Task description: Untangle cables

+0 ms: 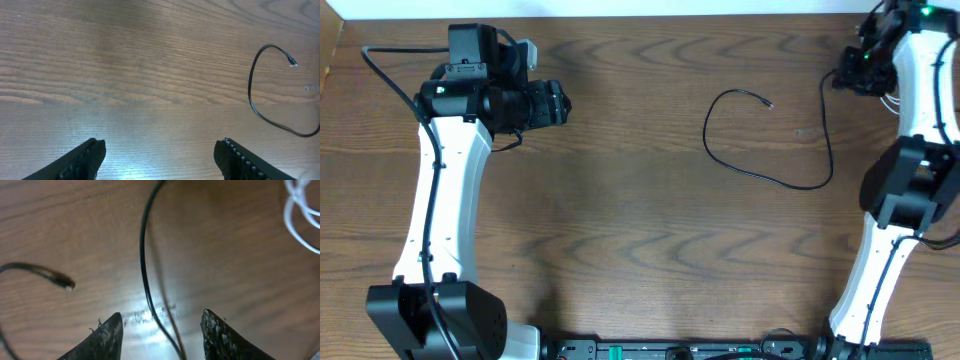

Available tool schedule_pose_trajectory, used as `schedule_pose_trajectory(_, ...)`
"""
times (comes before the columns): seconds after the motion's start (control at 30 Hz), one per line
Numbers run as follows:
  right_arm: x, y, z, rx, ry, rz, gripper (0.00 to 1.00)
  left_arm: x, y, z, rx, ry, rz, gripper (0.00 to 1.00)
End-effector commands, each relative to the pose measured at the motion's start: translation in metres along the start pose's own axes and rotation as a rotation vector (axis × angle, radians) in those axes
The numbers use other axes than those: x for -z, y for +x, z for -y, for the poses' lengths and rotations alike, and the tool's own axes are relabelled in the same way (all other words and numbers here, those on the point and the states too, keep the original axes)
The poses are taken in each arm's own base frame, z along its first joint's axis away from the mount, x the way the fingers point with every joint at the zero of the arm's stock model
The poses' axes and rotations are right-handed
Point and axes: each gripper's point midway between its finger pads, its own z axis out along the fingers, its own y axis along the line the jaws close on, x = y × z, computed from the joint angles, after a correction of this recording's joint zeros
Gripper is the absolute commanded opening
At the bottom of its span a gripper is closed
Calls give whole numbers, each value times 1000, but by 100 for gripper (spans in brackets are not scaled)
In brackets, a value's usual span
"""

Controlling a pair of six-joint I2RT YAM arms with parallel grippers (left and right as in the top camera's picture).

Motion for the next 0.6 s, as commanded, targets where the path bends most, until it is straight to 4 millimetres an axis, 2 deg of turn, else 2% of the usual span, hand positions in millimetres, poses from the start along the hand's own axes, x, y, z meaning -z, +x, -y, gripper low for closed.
schedule_pose_trajectory(0.0, -30, 6, 3, -33, 31, -45, 45, -4, 3, 0, 6, -2, -13, 75)
schedule_pose_trajectory(0.23, -64, 16, -5, -36, 35, -101, 39, -4, 3, 0, 6, -2, -13, 75)
schedule_pose_trajectory(0.47, -82, 25, -18, -9, 35, -137, 36, -4, 3, 0, 6, -2, -13, 75)
schedule_pose_trajectory(0.57, -86, 28, -19, -17, 41, -148, 26, -4, 3, 0, 6, -2, -13, 75)
